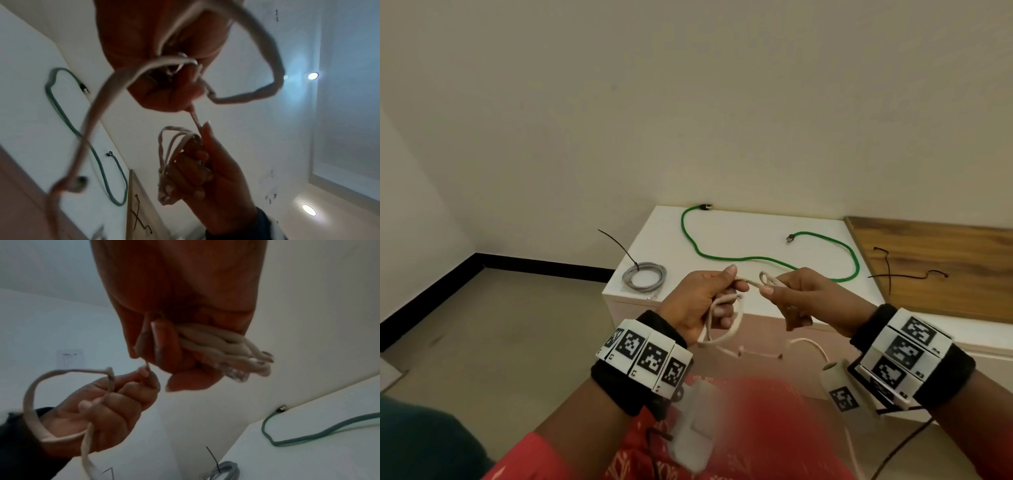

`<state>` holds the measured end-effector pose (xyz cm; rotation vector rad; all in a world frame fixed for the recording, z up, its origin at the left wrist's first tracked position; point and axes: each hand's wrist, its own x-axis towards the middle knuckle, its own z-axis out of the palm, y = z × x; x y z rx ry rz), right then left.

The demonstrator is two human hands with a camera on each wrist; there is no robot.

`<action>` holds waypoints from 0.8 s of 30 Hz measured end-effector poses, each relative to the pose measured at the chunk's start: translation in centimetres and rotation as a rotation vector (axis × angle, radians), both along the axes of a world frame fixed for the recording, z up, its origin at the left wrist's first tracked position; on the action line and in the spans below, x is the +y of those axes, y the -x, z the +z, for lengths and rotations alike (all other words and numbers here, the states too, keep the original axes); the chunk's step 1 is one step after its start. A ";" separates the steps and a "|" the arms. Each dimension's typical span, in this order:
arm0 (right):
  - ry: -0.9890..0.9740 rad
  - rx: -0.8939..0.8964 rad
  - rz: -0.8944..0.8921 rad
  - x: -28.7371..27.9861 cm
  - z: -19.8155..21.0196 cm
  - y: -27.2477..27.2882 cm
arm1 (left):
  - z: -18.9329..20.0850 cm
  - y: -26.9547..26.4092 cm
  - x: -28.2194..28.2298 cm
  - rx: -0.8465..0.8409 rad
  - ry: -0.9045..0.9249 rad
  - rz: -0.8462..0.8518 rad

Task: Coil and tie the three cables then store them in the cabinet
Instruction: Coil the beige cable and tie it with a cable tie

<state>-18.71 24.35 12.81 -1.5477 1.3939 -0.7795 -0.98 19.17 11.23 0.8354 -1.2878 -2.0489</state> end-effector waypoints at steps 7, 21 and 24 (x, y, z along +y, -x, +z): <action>0.053 -0.038 -0.093 -0.2 0.9 1.5 | 0.7 -2.4 -1.4 -0.333 0.341 -0.287; -0.395 -1.171 0.426 -0.3 0.5 0.2 | -1.8 -0.6 -2.4 -0.349 0.756 0.418; -0.217 -1.416 0.364 -0.2 0.8 -0.6 | -3.2 0.2 -1.3 -0.365 0.876 0.453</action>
